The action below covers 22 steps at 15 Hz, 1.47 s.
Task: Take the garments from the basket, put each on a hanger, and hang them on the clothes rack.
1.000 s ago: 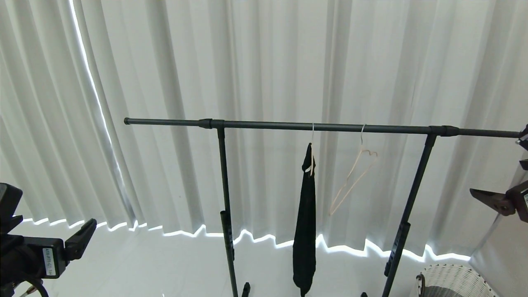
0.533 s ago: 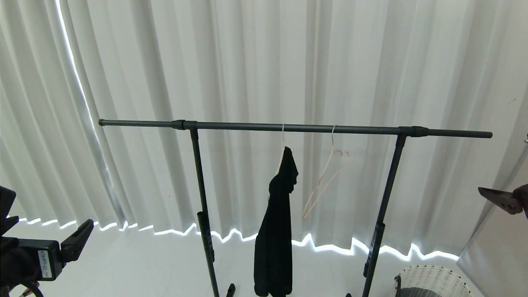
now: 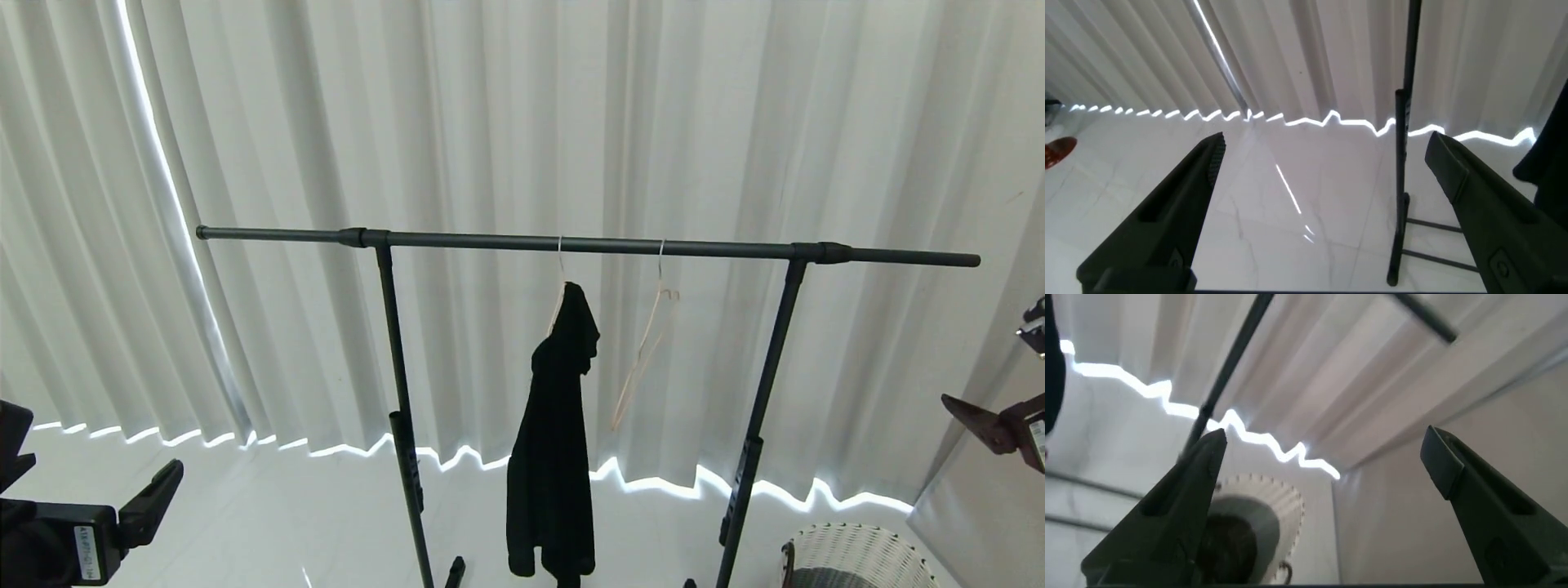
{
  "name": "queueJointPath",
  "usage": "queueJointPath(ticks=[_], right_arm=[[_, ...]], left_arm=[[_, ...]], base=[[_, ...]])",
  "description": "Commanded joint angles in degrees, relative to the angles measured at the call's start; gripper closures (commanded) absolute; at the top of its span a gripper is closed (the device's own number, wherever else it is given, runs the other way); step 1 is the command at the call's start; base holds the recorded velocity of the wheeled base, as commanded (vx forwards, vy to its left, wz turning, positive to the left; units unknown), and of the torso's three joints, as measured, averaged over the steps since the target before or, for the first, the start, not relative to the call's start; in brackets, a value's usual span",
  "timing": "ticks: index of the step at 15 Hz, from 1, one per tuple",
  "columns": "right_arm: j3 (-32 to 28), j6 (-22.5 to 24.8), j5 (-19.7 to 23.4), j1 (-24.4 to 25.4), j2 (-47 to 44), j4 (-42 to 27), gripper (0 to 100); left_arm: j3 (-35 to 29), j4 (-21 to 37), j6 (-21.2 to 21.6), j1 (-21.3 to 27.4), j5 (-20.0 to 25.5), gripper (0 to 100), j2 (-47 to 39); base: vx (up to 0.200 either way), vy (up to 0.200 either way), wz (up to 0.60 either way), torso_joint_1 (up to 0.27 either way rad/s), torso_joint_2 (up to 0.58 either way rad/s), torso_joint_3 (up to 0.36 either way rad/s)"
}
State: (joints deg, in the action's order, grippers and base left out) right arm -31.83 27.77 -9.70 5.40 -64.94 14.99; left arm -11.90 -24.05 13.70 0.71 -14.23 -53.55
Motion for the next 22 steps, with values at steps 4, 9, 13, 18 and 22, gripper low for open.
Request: queueJointPath(ticks=[4,9,13,18,22], right_arm=[[0.8,0.7,-0.1,-2.6,-0.5,-0.1,0],[5.3,5.2,0.2,-5.8,-0.9,-0.1,0],[10.2,5.8,0.0,-5.9,-0.3,0.0,0],[12.6,5.9,0.0,-7.3,-1.9,0.0,0],[15.2,6.2,0.0,-7.2,-1.9,0.0,0]], left_arm=[[3.5,0.1,2.5,0.1,-0.1,0,5.3],[4.2,0.1,9.9,4.5,0.0,0,9.7],[6.8,0.1,9.8,5.4,7.4,0,9.0],[6.9,0.1,9.9,5.4,7.7,0,7.8],[7.0,0.1,10.1,5.3,7.6,0,6.5]], base=[[0.0,0.0,0.0,-0.233,0.51,0.282],[0.0,0.0,0.0,-0.236,0.53,0.291],[0.0,0.0,0.0,-0.212,0.5,0.286],[0.0,0.0,0.0,-0.19,0.49,0.285],[0.0,0.0,0.0,-0.166,0.46,0.287]])
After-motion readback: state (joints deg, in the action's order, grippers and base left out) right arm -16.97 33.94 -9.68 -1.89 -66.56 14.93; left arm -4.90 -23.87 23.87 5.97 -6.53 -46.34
